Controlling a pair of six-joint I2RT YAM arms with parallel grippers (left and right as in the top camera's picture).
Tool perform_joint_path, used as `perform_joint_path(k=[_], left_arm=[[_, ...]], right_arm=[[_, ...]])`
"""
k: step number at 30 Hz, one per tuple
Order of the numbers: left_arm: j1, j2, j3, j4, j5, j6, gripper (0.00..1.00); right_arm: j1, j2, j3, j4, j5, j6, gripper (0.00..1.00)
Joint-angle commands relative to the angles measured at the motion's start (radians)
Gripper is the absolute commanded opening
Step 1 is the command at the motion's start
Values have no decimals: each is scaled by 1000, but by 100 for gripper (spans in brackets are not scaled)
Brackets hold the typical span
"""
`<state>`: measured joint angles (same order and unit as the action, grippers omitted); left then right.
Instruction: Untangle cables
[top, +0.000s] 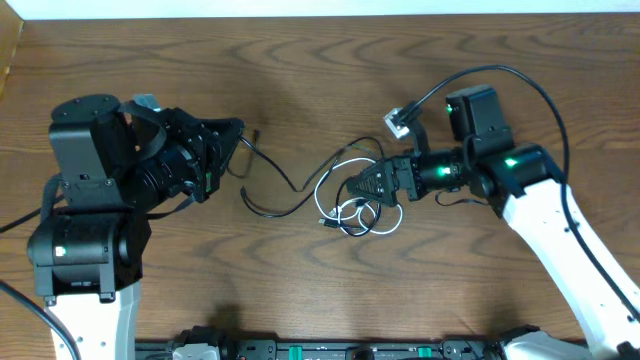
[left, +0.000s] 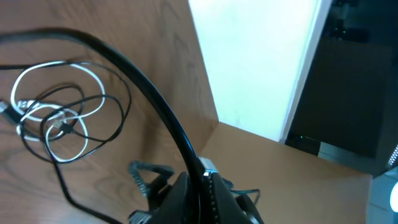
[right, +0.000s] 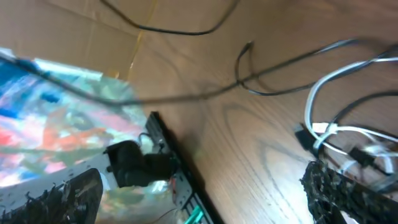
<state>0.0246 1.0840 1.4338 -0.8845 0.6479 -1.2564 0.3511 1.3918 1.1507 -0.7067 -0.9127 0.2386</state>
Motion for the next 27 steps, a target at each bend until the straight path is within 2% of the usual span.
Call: perform_joint_path(k=[1, 4, 6, 14, 19, 21, 23, 25, 27], left_arm=[[-12, 2, 3, -32, -10, 14, 7], [-34, 8, 2, -35, -12, 14, 7], [-43, 14, 2, -35, -15, 14, 7], [-50, 38, 2, -50, -13, 14, 7], [-50, 38, 2, -69, -13, 26, 7], [-50, 38, 2, -72, -13, 25, 8], [-50, 39, 2, -74, -13, 26, 7], [-50, 39, 2, -82, -13, 26, 8], [-50, 39, 2, -97, -13, 26, 7]], right_arm=[[6, -21, 7, 9, 74, 23, 99], [41, -21, 7, 76, 6, -64, 99], [80, -21, 7, 118, 31, -101, 99], [264, -21, 7, 262, 227, -106, 99], [316, -18, 7, 329, 241, -106, 96], [330, -14, 7, 352, 260, -108, 86], [343, -6, 7, 368, 287, -106, 63], [350, 1, 6, 383, 285, -105, 55], [360, 2, 7, 394, 278, -105, 52]])
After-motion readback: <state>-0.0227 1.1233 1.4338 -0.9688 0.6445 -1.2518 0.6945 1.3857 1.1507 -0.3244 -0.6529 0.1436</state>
